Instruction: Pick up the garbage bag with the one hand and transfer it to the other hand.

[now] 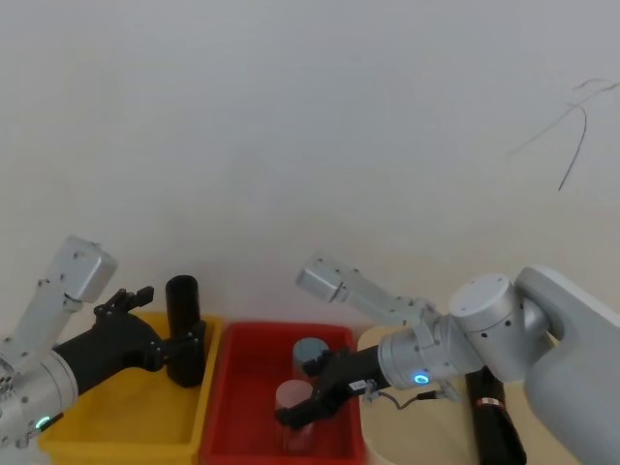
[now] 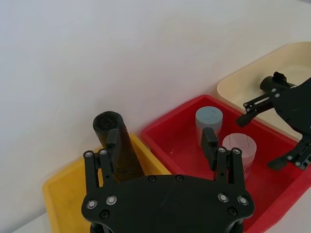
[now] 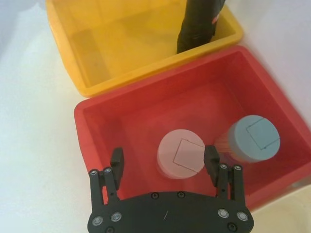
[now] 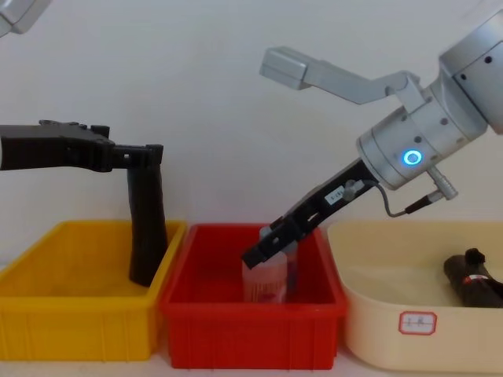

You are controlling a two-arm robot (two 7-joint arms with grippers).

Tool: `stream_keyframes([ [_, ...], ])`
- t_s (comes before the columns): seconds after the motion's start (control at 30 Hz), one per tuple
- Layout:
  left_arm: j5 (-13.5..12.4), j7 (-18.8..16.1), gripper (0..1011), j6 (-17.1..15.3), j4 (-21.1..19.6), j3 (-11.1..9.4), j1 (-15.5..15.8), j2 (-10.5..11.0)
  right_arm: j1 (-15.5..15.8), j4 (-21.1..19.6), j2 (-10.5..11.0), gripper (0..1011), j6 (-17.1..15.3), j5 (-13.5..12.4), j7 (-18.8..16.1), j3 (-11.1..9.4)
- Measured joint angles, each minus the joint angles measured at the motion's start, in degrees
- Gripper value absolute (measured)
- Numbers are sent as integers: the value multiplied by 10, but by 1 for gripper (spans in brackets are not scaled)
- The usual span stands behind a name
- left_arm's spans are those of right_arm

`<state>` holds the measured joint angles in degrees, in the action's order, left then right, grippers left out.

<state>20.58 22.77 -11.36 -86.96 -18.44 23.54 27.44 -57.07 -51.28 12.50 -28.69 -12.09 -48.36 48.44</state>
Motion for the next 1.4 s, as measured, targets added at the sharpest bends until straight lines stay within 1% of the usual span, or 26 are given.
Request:
stream_keyframes([
  [0.17,0,0,1000,0,0,0,0,0,-7,16,-9,999,3,5,-2,6],
  [0.7,0,0,1000,0,0,0,0,0,-23,57,-28,1000,15,27,6,17],
  [1.13,0,0,1000,0,0,0,0,0,-37,109,-49,999,33,47,8,29],
  [1.4,0,0,1000,0,0,0,0,0,-43,132,-59,999,42,55,5,32],
])
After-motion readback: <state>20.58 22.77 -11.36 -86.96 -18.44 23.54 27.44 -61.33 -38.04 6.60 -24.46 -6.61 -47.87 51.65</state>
